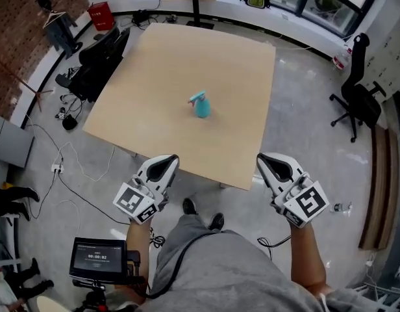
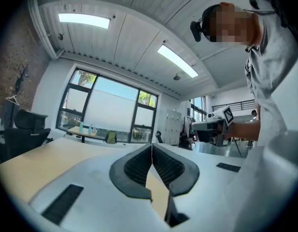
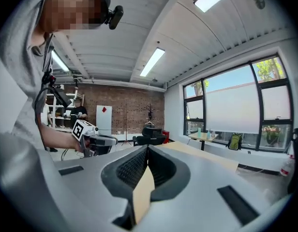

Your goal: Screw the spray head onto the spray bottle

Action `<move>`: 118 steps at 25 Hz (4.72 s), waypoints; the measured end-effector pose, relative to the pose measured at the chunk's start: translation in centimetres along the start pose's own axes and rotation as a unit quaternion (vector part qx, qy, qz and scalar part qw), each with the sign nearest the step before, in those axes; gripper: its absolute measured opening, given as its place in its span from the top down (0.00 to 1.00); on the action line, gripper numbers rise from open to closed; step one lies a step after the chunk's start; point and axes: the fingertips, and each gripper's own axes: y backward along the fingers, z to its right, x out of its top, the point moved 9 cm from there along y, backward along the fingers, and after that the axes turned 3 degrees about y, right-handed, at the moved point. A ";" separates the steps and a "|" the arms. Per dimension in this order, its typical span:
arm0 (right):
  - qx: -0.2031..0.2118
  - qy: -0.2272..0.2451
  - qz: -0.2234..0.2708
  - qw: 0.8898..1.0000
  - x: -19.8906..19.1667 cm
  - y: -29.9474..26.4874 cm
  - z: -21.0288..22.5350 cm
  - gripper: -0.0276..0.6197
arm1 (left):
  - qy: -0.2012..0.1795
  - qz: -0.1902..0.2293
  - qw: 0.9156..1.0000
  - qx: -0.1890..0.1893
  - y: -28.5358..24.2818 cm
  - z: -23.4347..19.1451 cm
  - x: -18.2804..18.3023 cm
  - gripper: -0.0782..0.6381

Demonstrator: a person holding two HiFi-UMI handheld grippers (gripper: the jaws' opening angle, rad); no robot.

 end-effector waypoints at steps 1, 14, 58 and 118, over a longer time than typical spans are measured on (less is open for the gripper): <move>-0.004 -0.002 -0.002 1.000 -0.2 -0.9 1.0 0.95 | -0.003 -0.010 1.000 0.000 -1.0 -1.4 -0.5 0.88; -0.089 -0.035 -0.006 0.995 -0.2 -11.3 10.0 0.95 | 0.017 -0.106 0.993 -0.039 -14.1 -21.8 -10.7 0.65; 0.258 0.048 -0.261 0.929 2.3 -31.5 15.6 0.63 | -0.041 -0.408 0.870 -0.275 -26.3 -17.8 -11.5 0.32; 0.448 0.229 -0.401 0.766 0.3 -23.6 8.5 0.76 | 0.205 -0.336 0.651 -0.649 -22.2 -10.6 -8.6 0.33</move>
